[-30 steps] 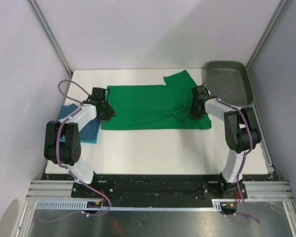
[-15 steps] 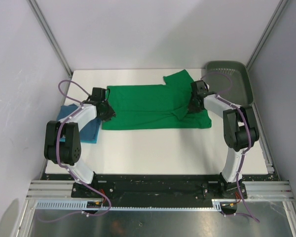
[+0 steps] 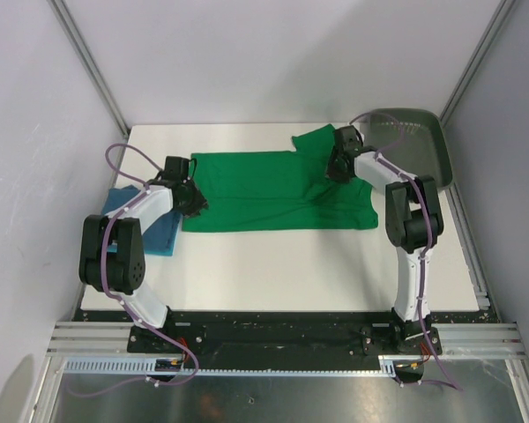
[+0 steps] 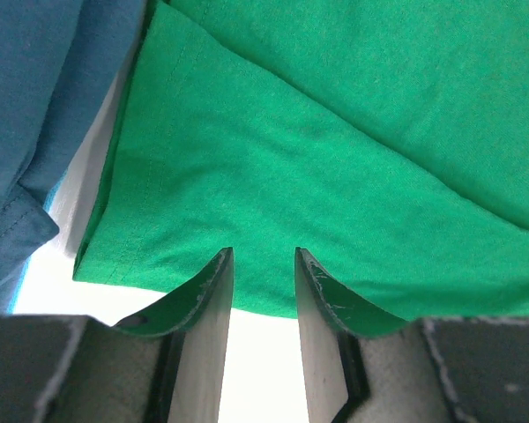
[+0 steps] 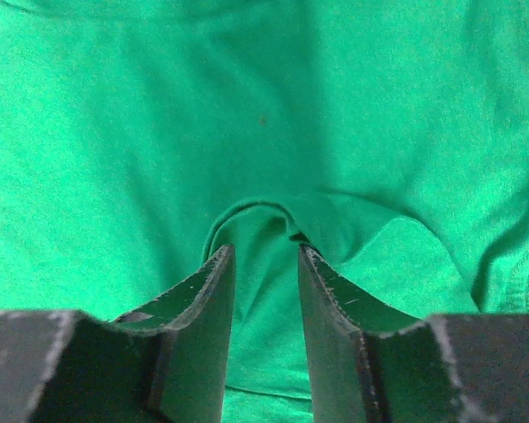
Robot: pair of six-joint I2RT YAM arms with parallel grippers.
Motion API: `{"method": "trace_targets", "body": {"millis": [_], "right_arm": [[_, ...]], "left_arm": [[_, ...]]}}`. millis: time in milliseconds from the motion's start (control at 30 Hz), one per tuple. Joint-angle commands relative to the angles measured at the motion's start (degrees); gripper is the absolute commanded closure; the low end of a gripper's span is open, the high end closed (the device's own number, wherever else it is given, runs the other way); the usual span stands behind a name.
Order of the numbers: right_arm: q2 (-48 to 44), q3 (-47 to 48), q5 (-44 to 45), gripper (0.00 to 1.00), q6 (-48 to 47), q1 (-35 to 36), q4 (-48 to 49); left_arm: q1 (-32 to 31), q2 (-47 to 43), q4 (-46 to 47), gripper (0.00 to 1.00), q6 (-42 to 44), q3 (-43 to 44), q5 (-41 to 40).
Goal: Fold and stack the t-shirts
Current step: Fold the flattened tshirt in 1/3 of the way
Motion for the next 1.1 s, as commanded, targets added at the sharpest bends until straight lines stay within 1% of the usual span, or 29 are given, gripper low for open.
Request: {"method": "trace_targets", "body": {"millis": [0, 133, 233, 367, 433, 500, 600, 767, 900, 967, 1067], "right_arm": [[1.5, 6.9, 1.3, 0.58, -0.1, 0.4, -0.8], [3.5, 10.6, 1.2, 0.53, -1.1, 0.2, -1.4], [3.8, 12.4, 1.5, 0.51, -1.7, -0.2, -2.6], [1.3, 12.0, 2.4, 0.51, -1.5, -0.2, -4.7], [-0.3, 11.3, 3.4, 0.51, -1.0, 0.0, -8.0], [-3.5, 7.3, 3.8, 0.51, -0.3, 0.3, -8.5], [-11.1, -3.4, 2.9, 0.53, 1.9, 0.1, -5.7], [-22.2, -17.9, 2.3, 0.6, 5.1, -1.8, -5.1], [-30.2, -26.3, 3.3, 0.62, 6.3, -3.3, -5.7], [-33.6, -30.8, 2.5, 0.65, 6.9, -4.6, -5.8], [-38.0, -36.4, 1.5, 0.66, 7.2, -6.7, -5.2]], "left_arm": [[-0.1, 0.3, 1.2, 0.62, 0.6, 0.9, 0.9], [0.1, 0.3, 1.2, 0.62, 0.7, 1.0, 1.2], [0.1, 0.1, 1.2, 0.62, 0.9, 1.1, 1.5], [0.2, -0.2, 1.3, 0.62, 0.8, 0.9, 1.5], [0.2, -0.5, 1.2, 0.62, 0.4, 0.6, 1.5], [0.2, -1.3, 1.2, 0.62, -0.1, -0.1, 1.5], [0.2, -3.1, 1.2, 0.62, -1.7, -2.2, 1.3], [0.2, -7.6, 1.2, 0.61, -4.7, -6.4, 1.0], [0.4, -12.1, 1.3, 0.61, -6.6, -9.9, -0.1], [0.8, -14.1, 1.2, 0.61, -7.1, -11.4, -0.2], [1.2, -16.9, 1.3, 0.61, -7.5, -13.7, -0.4]]}}
